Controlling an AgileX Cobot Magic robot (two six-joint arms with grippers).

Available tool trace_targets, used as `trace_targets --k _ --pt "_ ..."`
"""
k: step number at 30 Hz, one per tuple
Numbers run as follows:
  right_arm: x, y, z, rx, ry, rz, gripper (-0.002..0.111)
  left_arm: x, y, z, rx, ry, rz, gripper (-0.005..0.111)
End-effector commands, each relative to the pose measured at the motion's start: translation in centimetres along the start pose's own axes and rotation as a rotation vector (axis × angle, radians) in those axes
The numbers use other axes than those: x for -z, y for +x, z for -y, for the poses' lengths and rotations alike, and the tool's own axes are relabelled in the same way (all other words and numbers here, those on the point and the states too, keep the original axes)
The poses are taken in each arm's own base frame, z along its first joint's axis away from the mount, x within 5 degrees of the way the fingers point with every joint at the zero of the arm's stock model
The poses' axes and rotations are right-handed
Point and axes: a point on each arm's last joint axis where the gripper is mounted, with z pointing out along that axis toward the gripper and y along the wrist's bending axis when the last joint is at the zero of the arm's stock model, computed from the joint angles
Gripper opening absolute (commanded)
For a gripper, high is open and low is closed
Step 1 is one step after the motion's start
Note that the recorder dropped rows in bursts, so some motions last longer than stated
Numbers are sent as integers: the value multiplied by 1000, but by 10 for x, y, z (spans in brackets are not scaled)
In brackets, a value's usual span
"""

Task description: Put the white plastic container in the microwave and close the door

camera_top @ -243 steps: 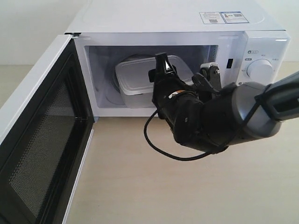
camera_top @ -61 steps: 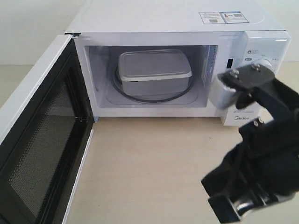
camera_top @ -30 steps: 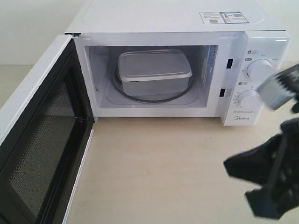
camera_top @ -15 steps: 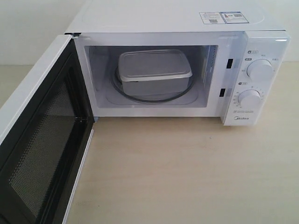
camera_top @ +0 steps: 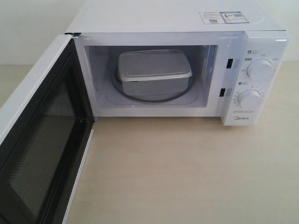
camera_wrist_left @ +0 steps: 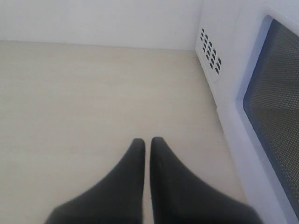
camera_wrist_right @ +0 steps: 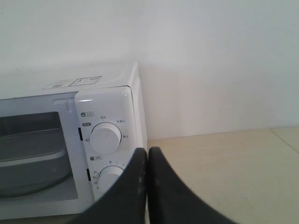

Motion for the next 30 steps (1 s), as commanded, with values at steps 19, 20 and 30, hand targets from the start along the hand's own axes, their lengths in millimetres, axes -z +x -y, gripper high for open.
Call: trace_targets --k 19,20,30 --pt "-4 35 10 14 72 -58 0 0 1 0 -1 -7 7 4" --pt "-4 37 10 47 74 -81 0 0 1 0 -1 -7 7 4" --pt "-1 55 13 49 102 -283 0 0 1 0 -1 -7 7 4"
